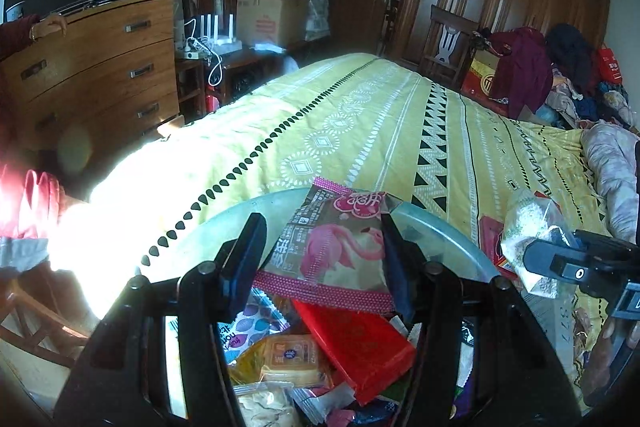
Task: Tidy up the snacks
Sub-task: 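Carry both packets to the clear bowl and open both grippers over it, then move both grippers back from the bowl to the snacks on the bed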
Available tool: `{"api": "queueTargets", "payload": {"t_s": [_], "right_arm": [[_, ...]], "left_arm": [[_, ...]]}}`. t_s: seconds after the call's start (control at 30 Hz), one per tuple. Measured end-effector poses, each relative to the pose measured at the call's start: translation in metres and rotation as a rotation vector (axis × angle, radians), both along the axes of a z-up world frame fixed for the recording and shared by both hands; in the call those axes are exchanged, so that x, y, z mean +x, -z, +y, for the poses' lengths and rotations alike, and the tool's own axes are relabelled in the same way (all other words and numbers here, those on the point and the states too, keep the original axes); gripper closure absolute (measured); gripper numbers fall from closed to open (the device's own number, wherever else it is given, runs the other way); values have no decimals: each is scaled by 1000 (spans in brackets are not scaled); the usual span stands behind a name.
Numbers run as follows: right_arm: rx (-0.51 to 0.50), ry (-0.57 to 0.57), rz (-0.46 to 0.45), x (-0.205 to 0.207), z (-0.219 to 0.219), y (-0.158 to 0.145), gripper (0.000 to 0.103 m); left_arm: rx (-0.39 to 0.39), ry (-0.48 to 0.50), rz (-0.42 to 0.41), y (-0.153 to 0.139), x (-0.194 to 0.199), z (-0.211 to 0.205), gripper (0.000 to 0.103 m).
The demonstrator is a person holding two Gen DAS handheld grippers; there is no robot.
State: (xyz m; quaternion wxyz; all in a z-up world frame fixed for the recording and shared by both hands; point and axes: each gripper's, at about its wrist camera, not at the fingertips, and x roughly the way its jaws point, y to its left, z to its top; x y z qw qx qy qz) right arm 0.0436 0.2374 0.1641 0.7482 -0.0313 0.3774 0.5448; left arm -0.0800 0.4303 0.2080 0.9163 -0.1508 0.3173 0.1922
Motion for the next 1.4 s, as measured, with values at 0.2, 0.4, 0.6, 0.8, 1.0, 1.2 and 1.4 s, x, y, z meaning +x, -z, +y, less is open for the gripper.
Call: {"api": "queueTargets", "payload": {"t_s": [0.2, 0.4, 0.6, 0.8, 1.0, 1.2, 1.4], "right_arm": [[4, 4, 4, 0, 1, 3, 37], [63, 26, -34, -18, -32, -18, 35], [124, 97, -172, -51, -121, -44, 24], [145, 279, -390, -94, -247, -74, 18], [37, 573, -650, -153, -355, -87, 0], [-59, 777, -480, -143, -462, -48, 0], [-71, 960, -187, -111, -566, 23, 0]], "left_arm": [[-1, -30, -5, -1, -4, 8, 25], [-2, -58, -57, -18, -16, 5, 22], [62, 28, -158, -52, -26, -51, 19], [151, 214, -310, -87, -36, -150, 0], [71, 398, -439, -98, -55, -218, 0], [-30, 511, -449, -75, -58, -267, 0], [-24, 640, -331, -44, -44, -322, 0]]}}
